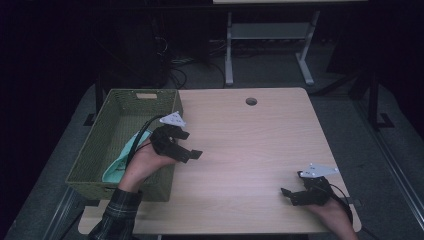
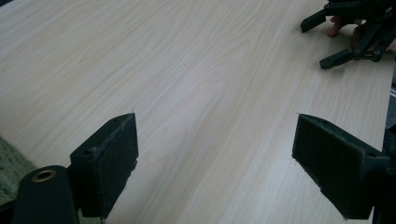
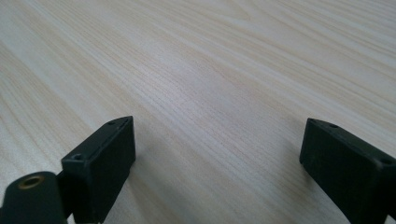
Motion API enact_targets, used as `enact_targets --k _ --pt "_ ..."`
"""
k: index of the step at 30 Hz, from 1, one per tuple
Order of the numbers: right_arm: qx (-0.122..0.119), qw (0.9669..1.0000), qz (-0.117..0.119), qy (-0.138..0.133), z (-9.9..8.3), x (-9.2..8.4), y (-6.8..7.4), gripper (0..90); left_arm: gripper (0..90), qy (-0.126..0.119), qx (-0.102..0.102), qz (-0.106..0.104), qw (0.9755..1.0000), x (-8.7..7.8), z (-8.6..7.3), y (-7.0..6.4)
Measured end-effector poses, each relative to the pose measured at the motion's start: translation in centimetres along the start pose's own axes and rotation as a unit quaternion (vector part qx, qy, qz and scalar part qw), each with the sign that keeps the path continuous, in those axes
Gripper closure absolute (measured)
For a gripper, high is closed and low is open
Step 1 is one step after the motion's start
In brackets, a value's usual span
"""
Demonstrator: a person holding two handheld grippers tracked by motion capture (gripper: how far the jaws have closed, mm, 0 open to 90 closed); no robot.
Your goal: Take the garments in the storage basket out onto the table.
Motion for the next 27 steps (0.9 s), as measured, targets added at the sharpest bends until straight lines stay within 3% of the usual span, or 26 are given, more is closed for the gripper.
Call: enact_targets --k 15,27 --pt "0.000 1.0000 0.000 0.000 0.0 0.0 0.0 10.1 15.4 -0.013 -0.009 0.017 0.9997 -2.2 -0.7 1.0" --pt "0.000 1.0000 0.000 0.000 0.0 0.0 0.0 10.1 15.4 -0.014 -0.022 0.053 0.9983 -4.6 -1.7 2.2"
Point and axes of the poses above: each handheld gripper's, and its own axes: x roughly forward along the jaws, z roughly out of its top, y roughly to its left, the point moved 1 cm from there along x, roughly forward along the jaws, and after that the axes turned 8 degrees about -z, right-handed, at the moved point
